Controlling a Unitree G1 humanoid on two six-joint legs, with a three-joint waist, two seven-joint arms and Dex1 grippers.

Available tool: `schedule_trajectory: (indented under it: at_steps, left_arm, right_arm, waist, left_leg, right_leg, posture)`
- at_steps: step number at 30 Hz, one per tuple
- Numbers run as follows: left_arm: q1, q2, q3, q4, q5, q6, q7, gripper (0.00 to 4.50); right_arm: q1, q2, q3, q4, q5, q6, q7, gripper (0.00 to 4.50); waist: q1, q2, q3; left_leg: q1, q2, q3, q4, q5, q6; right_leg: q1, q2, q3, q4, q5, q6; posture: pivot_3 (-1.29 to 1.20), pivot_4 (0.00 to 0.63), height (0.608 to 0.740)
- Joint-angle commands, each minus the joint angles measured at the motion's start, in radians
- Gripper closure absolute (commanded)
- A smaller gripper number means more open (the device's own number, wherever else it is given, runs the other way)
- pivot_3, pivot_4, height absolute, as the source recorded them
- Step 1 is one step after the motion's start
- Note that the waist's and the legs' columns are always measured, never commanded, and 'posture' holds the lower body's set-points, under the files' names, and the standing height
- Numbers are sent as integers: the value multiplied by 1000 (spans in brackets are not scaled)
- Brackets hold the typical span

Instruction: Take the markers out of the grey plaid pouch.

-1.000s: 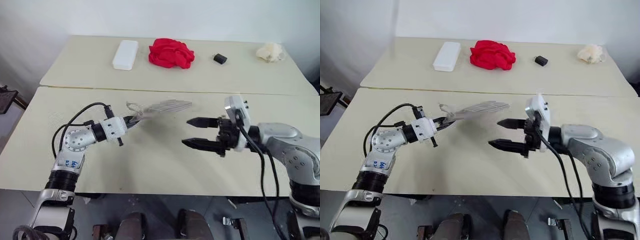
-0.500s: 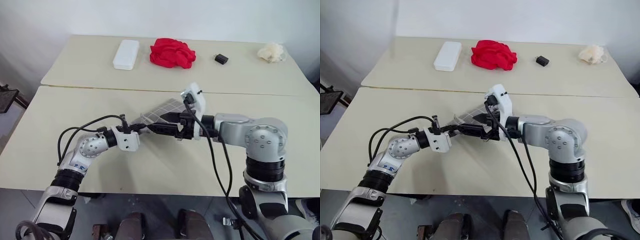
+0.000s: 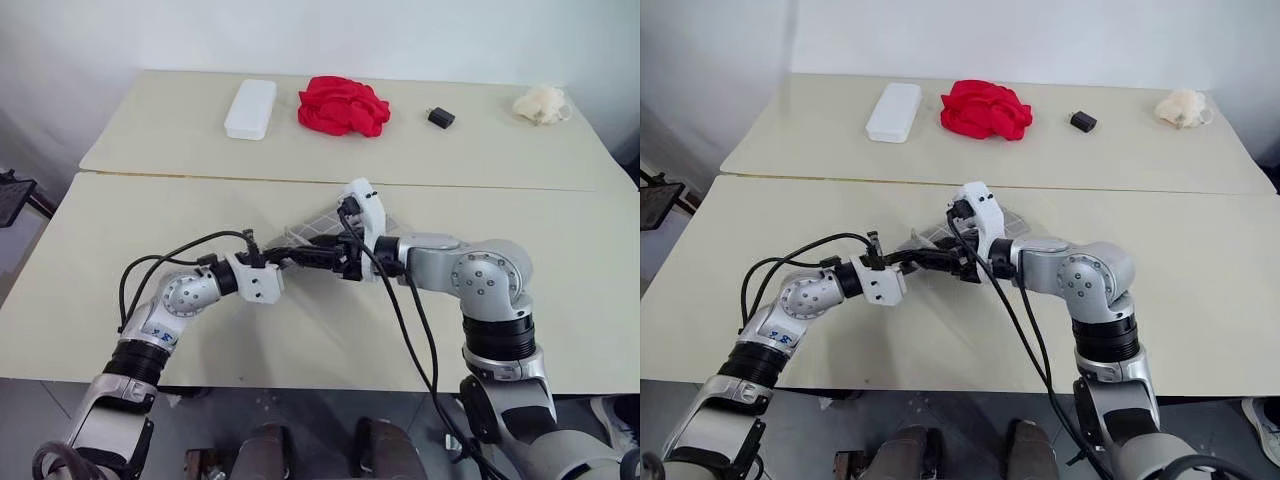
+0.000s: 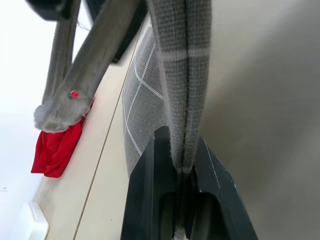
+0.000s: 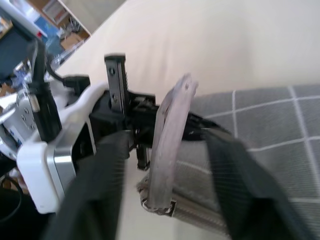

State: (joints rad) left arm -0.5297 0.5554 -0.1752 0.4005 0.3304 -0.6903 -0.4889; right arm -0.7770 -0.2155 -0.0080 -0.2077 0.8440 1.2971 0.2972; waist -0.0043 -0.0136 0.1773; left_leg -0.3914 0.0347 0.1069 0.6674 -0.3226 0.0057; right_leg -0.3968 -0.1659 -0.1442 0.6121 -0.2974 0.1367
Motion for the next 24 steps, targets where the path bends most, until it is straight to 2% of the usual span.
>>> schedule_trajectory:
  at_steps: [1,4,14,17,20,24]
  left_arm:
    - [23,9,-4,-38,-9,4,4,4500]
    - [28,11,-4,-38,-22,11,-4,4500]
    - [26,12,-1,-33,-61,-3,-15,4500]
    - [28,14,-1,-36,-60,0,-17,4500]
    - [32,17,-3,-40,-57,0,-20,4500]
    - [31,23,-8,-36,-49,-8,-21,4500]
  right_arm:
    - [-9,10,-45,-29,36,-12,22,3374]
    - [11,-10,-46,-38,28,-26,45,4454]
    - [21,-67,-6,-41,-39,-94,97,4486]
    - [-3,-45,-77,-20,6,-62,74,4486]
    - [-23,-52,-104,-26,57,-9,90,3876]
    - [-46,-42,-121,16,35,0,50,2629]
  waist:
    - [-1,0,0]
    - [-1,0,0]
    - [-1,0,0]
    - [-1,0,0]
    - [-1,0,0]
    - [-2,0,0]
  left_leg:
    - [0,0,0,0,0,0]
    - [0,0,0,0,0,0]
    - [0,0,0,0,0,0]
    - [0,0,0,0,0,0]
    - [0,0,0,0,0,0]
    - [1,0,0,0,0,0]
  right_leg:
    - [0,0,0,0,0,0]
    - [0,0,0,0,0,0]
    - [0,0,0,0,0,0]
    - [0,0,0,0,0,0]
    - [0,0,0,0,0,0]
    - [0,0,0,0,0,0]
  posture:
    - [0,150,740]
    - [0,150,740]
    - [0,150,740]
    - [0,150,740]
    - [0,150,740]
    - [0,150,740]
